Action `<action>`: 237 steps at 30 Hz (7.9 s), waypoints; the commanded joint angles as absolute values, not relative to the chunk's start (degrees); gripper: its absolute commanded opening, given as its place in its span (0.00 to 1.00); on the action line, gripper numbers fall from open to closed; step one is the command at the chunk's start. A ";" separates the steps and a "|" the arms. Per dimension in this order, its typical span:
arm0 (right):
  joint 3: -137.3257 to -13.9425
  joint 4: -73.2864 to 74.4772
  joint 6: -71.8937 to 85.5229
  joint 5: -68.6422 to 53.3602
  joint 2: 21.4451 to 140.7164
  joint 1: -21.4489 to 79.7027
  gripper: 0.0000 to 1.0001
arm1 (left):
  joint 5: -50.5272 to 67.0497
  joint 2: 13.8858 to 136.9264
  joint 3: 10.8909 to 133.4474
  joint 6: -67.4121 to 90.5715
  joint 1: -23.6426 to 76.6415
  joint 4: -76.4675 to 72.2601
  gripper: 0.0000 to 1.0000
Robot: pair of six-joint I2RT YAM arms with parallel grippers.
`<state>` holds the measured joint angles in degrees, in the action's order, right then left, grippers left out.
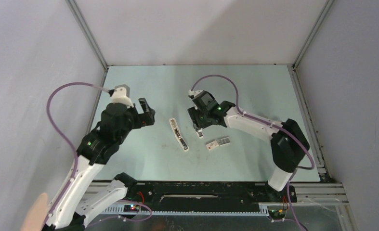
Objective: Load the staples into the stapler
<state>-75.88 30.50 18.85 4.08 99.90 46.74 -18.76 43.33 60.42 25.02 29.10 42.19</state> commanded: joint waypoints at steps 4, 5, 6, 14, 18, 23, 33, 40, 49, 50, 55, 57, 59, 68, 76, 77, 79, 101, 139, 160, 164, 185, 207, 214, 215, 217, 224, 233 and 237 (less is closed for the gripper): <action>-85.35 40.11 17.69 4.05 107.51 45.90 0.51 | -24.67 34.09 54.86 16.74 28.83 40.42 1.00; -86.29 40.66 17.70 3.97 108.54 45.83 0.50 | -24.63 33.35 53.92 16.63 28.83 39.64 1.00; -87.18 41.36 17.68 3.93 109.36 45.75 0.49 | -24.53 32.78 53.15 16.54 28.83 39.02 1.00; -89.74 42.61 18.12 2.91 114.15 45.10 0.39 | -24.70 32.61 51.03 16.41 28.81 37.45 1.00; -88.87 42.42 18.40 2.65 115.08 45.06 0.31 | -23.75 33.16 50.67 16.52 28.51 37.08 1.00; -86.05 40.37 18.42 3.33 115.04 45.42 0.17 | -22.60 33.16 50.21 16.78 27.72 36.58 1.00; -80.24 33.72 18.76 8.69 117.39 47.58 0.01 | -21.36 32.99 49.33 17.05 26.15 35.99 1.00; -78.67 32.63 19.18 10.19 120.04 49.17 0.00 | -20.96 32.92 49.04 17.47 25.43 35.91 1.00; -81.47 36.55 17.16 8.65 108.10 43.04 0.00 | -20.83 31.83 48.71 17.48 24.79 35.77 1.00; -81.98 36.75 16.62 9.06 107.81 41.93 0.00 | -20.87 31.74 48.65 17.49 24.73 35.73 1.00; -85.22 37.68 14.43 10.60 109.28 36.06 0.00 | -20.99 31.63 48.38 17.49 24.37 35.80 1.00; -86.71 37.16 13.51 9.97 110.63 33.84 0.00 | -21.06 31.64 48.34 17.49 24.20 35.85 1.00; -88.92 36.74 12.34 9.56 112.61 31.95 0.00 | -20.94 31.67 48.34 17.49 23.94 35.79 1.00; -100.32 37.06 9.05 7.22 122.20 26.72 0.12 | -20.23 31.73 48.08 17.49 22.69 35.67 1.00; -102.90 38.04 8.71 5.87 125.21 25.32 0.25 | -19.23 31.64 47.98 17.23 21.63 35.50 1.00; -102.99 38.20 8.72 5.81 125.11 25.25 0.29 | -19.10 31.64 47.99 17.23 21.56 35.45 1.00; -102.94 38.74 8.73 5.76 124.51 25.15 0.36 | -19.00 31.60 47.86 17.23 21.45 35.37 1.00; -71.43 41.14 15.15 4.94 92.00 32.26 0.40 | -17.35 31.32 47.68 17.14 21.03 35.16 1.00; -59.77 33.31 21.61 7.42 99.09 41.65 0.22 | -18.00 32.52 47.44 16.87 21.01 35.50 1.00; -58.18 33.32 21.83 4.86 93.31 39.66 0.28 | -17.80 32.96 47.46 16.70 21.01 35.57 1.00; -58.18 32.87 22.06 5.11 94.62 39.52 0.32 | -17.80 33.02 47.46 16.69 20.95 35.67 1.00; -58.18 34.12 22.56 10.20 96.04 41.68 0.17 | -18.13 33.22 47.46 16.61 20.97 35.59 1.00; -60.16 38.97 24.43 22.50 94.26 46.91 0.32 | -19.00 33.31 47.39 16.60 20.93 35.87 1.00; -60.13 39.46 23.99 21.07 92.40 45.68 0.37 | -19.03 33.40 47.46 16.58 20.92 35.93 1.00; -60.11 39.42 23.81 20.48 92.15 45.28 0.36 | -18.95 33.40 47.42 16.56 20.92 35.90 1.00; -60.00 39.10 23.20 19.30 91.56 44.38 0.34 | -18.89 33.40 47.43 16.59 20.92 35.92 1.00; -58.04 37.70 22.12 15.82 91.13 42.29 0.29 | -18.79 33.33 47.37 16.60 20.94 35.77 1.00; -56.78 36.15 21.47 12.58 92.36 41.90 0.28 | -18.42 33.66 47.41 16.59 20.92 35.84 1.00; -56.78 35.92 21.35 12.33 93.37 41.66 0.27 | -18.47 33.58 47.39 16.61 20.92 35.82 1.00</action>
